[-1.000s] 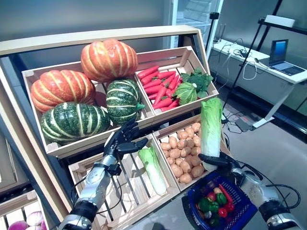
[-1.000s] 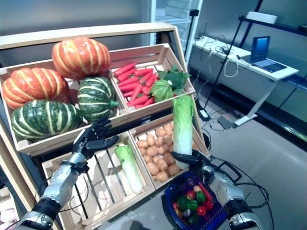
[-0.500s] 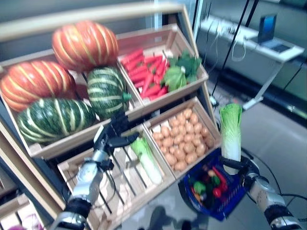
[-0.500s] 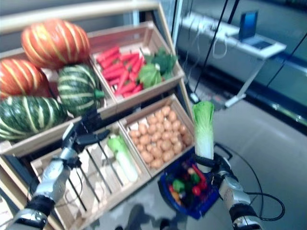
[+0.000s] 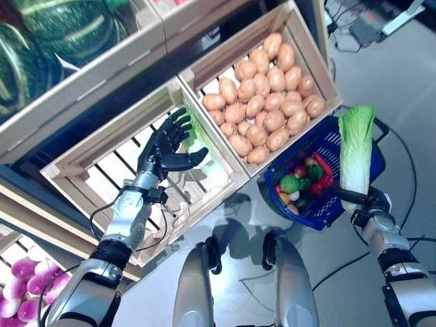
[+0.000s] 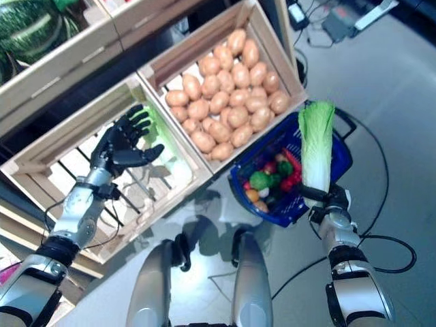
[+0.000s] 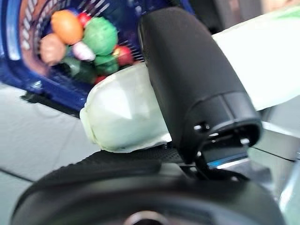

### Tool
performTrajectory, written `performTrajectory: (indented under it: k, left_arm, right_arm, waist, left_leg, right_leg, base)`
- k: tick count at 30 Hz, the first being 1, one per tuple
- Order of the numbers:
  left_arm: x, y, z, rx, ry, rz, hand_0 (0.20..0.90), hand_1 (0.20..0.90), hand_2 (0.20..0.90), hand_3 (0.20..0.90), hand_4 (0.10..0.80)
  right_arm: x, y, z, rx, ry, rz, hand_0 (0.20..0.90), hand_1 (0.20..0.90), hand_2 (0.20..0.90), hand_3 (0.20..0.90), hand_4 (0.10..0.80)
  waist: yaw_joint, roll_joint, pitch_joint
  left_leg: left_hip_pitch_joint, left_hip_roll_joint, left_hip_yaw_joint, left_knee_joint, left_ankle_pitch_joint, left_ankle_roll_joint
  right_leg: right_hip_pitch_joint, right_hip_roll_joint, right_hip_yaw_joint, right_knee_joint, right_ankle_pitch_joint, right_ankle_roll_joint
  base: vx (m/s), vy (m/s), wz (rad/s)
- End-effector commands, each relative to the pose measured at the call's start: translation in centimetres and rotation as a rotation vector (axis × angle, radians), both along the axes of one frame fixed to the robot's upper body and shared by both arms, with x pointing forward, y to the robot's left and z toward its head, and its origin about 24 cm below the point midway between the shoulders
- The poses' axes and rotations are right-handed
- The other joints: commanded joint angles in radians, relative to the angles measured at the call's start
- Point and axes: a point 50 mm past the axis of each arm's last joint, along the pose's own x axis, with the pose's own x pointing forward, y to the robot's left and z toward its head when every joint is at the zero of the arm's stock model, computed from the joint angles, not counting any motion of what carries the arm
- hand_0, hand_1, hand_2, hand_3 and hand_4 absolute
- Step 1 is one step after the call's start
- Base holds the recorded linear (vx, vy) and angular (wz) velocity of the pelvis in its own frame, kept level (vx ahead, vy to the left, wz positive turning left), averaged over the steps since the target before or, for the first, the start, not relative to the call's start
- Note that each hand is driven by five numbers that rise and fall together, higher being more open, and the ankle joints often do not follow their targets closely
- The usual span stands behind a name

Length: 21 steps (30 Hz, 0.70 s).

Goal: Put vegetables into the basket

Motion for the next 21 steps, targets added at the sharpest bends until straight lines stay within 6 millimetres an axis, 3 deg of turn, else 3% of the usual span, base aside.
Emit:
performTrajectory:
  k: [1,4,14,15,21]
  left_arm:
    - [0.8,-0.5,5.4,-0.077,-0.247,-0.016,0.900,0.900,0.900,0.900,0.800]
    - [1.1,-0.3,6.2,-0.095,-0.264,-0.022,0.900,0.900,0.900,0.900,0.800]
    - [1.3,-1.0,8.4,-0.093,-0.325,-0.045,0.900,0.900,0.900,0.900,0.800]
    - [1.3,-1.0,8.5,-0.089,-0.327,-0.046,0.900,0.900,0.900,0.900,0.800]
    - [1.0,-0.2,9.7,-0.028,-0.384,0.049,0.900,0.900,0.900,0.900,0.800]
  right_arm:
    - [0.0,-4.4,5.6,-0.146,-0.146,-0.161,0.300,0.300,0.300,0.300,0.400]
    - [-0.4,-5.4,5.8,-0.090,-0.122,-0.208,0.300,0.300,0.300,0.300,0.400]
    - [-0.1,-6.2,6.9,0.134,-0.145,-0.204,0.300,0.300,0.300,0.300,0.400]
    - [-0.1,-6.3,7.0,0.145,-0.146,-0.214,0.900,0.900,0.900,0.900,0.800]
    - [-0.1,-6.6,7.6,0.179,-0.164,-0.179,0.900,0.900,0.900,0.900,0.800]
  waist:
    - [0.010,0.024,-0.069]
    - [0.013,0.037,-0.061]
    - [0.023,0.054,-0.033]
    - [0.024,0.053,-0.032]
    - [0.033,0.047,-0.038]
  left_leg:
    - [0.055,-0.023,0.003,0.025,-0.191,0.048]
    - [-0.001,-0.018,0.002,0.098,-0.219,0.054]
    - [-0.139,-0.022,-0.014,0.268,-0.283,0.061]
    - [-0.146,-0.022,-0.016,0.279,-0.287,0.062]
    - [-0.175,-0.021,-0.026,0.314,-0.297,0.059]
  right_leg:
    - [0.068,-0.030,0.004,-0.036,-0.039,-0.032]
    - [0.008,-0.042,0.009,0.036,-0.063,-0.041]
    - [-0.148,-0.063,0.033,0.208,-0.119,-0.057]
    - [-0.157,-0.065,0.033,0.220,-0.123,-0.058]
    - [-0.186,-0.068,0.031,0.255,-0.135,-0.062]
  base:
    - [-0.041,0.013,0.09]
    - [-0.062,0.014,0.04]
    - [-0.034,0.013,0.03]
    - [-0.007,-0.031,0.07]
    - [-0.003,-0.020,0.03]
